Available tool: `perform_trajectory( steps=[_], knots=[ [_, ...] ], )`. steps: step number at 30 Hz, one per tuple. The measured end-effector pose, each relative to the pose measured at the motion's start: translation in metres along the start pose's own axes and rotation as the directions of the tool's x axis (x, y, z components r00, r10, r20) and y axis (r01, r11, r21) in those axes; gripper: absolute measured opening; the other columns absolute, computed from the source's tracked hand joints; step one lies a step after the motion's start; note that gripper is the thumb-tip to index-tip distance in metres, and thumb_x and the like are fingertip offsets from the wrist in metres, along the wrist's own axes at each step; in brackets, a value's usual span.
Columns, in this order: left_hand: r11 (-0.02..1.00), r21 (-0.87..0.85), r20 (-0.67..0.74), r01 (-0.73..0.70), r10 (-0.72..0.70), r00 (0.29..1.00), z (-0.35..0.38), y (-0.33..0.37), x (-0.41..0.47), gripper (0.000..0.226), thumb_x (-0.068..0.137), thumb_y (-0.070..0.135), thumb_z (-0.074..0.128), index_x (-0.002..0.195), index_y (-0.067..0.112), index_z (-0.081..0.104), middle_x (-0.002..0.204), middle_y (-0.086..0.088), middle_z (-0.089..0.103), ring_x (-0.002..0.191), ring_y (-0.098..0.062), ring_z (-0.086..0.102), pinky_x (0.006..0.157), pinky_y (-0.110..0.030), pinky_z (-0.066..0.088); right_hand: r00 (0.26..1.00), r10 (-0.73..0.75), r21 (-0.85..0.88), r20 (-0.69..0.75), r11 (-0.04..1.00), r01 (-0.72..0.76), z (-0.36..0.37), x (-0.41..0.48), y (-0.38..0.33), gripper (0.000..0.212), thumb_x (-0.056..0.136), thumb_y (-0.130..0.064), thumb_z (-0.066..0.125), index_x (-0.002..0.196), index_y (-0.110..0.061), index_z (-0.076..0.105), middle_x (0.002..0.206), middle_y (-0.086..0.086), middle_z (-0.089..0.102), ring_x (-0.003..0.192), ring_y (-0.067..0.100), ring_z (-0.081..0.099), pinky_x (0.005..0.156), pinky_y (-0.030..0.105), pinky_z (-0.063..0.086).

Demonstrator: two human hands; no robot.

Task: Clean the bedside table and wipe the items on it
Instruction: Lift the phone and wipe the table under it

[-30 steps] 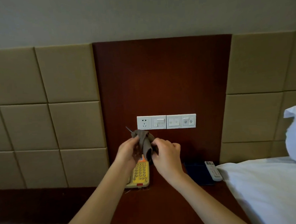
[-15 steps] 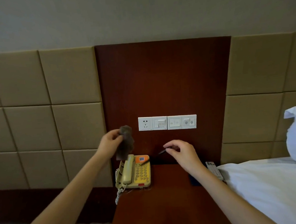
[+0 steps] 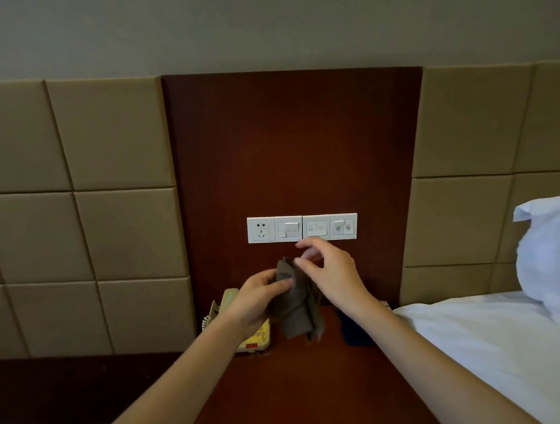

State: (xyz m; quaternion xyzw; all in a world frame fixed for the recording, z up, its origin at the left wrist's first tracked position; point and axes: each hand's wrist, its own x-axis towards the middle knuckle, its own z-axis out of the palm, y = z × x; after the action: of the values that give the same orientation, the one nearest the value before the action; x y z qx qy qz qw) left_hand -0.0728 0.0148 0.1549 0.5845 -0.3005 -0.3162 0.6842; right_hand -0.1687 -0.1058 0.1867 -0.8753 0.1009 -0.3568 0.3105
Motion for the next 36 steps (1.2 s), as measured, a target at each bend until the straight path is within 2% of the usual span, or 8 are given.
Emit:
perform_trajectory(
  steps=[3,8,12,17,22,29,33,36],
  knots=[
    [0.967,-0.25,-0.152,-0.055,0.017,0.988,-0.013,0.007,0.006,0.021,0.096,0.004,0.047,0.114,0.005,0.057,0.104,-0.012,0.065,0.097,-0.025,0.061,0.079,-0.036,0.051,0.994,-0.038,-0.006,-0.103,0.999,0.038,0.0,-0.001,0.009,0.004,0.089,-0.024,0.061,0.09,-0.028,0.062,0.094,-0.014,0.059,0.098,0.009,0.055,0.094,0.046,0.044],
    [0.904,-0.419,-0.177,-0.084,0.01,0.984,-0.029,0.01,0.016,0.025,0.098,0.016,0.045,0.12,0.014,0.057,0.111,-0.01,0.064,0.097,-0.023,0.061,0.076,-0.039,0.049,0.994,-0.032,-0.21,0.104,0.976,0.053,0.011,-0.013,0.018,0.017,0.094,-0.034,0.053,0.1,-0.025,0.066,0.115,-0.008,0.05,0.115,0.011,0.042,0.099,0.035,0.028],
    [0.883,-0.463,-0.15,-0.071,0.001,0.989,-0.029,0.011,0.016,0.023,0.099,0.022,0.043,0.115,0.015,0.058,0.109,-0.01,0.063,0.094,-0.022,0.062,0.073,-0.036,0.051,0.993,-0.032,-0.183,0.11,0.982,0.052,0.021,-0.013,0.017,0.025,0.096,-0.035,0.051,0.113,-0.024,0.065,0.124,-0.005,0.048,0.121,0.013,0.039,0.102,0.037,0.029],
    [0.889,-0.454,-0.186,-0.058,-0.032,0.982,-0.036,0.012,0.015,0.035,0.098,0.023,0.044,0.13,0.011,0.051,0.106,-0.009,0.063,0.09,-0.021,0.062,0.066,-0.032,0.051,0.998,-0.039,-0.152,0.046,0.987,0.046,0.024,-0.011,0.02,0.022,0.097,-0.03,0.051,0.104,-0.019,0.069,0.121,-0.006,0.05,0.119,0.012,0.042,0.101,0.039,0.032],
    [0.873,-0.483,-0.193,-0.067,-0.032,0.981,-0.038,0.006,0.017,0.042,0.098,0.025,0.043,0.137,0.01,0.047,0.103,-0.008,0.063,0.088,-0.019,0.062,0.065,-0.031,0.048,0.992,0.015,-0.158,0.122,0.987,0.005,0.029,-0.011,0.023,0.025,0.096,-0.037,0.051,0.107,-0.022,0.067,0.129,-0.006,0.045,0.126,0.011,0.035,0.105,0.039,0.029],
    [0.832,-0.549,-0.279,-0.077,-0.095,0.956,-0.046,-0.005,0.016,0.04,0.098,0.023,0.046,0.133,0.005,0.049,0.102,-0.01,0.063,0.086,-0.021,0.062,0.051,-0.028,0.056,0.994,-0.111,-0.226,-0.007,0.968,0.106,0.034,-0.013,0.03,0.018,0.092,-0.029,0.06,0.096,-0.019,0.074,0.103,-0.012,0.044,0.103,0.004,0.036,0.095,0.037,0.036],
    [0.748,-0.644,-0.418,-0.158,-0.171,0.892,-0.088,-0.015,0.019,0.04,0.099,0.022,0.046,0.136,0.008,0.046,0.129,-0.014,0.058,0.097,-0.025,0.062,0.073,-0.036,0.052,0.993,-0.117,-0.27,0.005,0.956,0.114,0.027,-0.02,0.048,0.016,0.091,-0.028,0.061,0.089,-0.021,0.075,0.099,-0.013,0.045,0.099,0.004,0.038,0.094,0.038,0.036],
    [0.824,-0.526,-0.534,-0.209,-0.129,0.835,-0.118,-0.02,0.016,0.035,0.1,0.015,0.044,0.134,0.013,0.047,0.135,-0.016,0.052,0.11,-0.029,0.057,0.086,-0.039,0.046,0.998,-0.062,-0.261,-0.012,0.964,0.057,0.018,-0.023,0.063,0.015,0.091,-0.029,0.061,0.086,-0.023,0.074,0.097,-0.015,0.046,0.098,0.005,0.04,0.094,0.04,0.036]
  ],
)
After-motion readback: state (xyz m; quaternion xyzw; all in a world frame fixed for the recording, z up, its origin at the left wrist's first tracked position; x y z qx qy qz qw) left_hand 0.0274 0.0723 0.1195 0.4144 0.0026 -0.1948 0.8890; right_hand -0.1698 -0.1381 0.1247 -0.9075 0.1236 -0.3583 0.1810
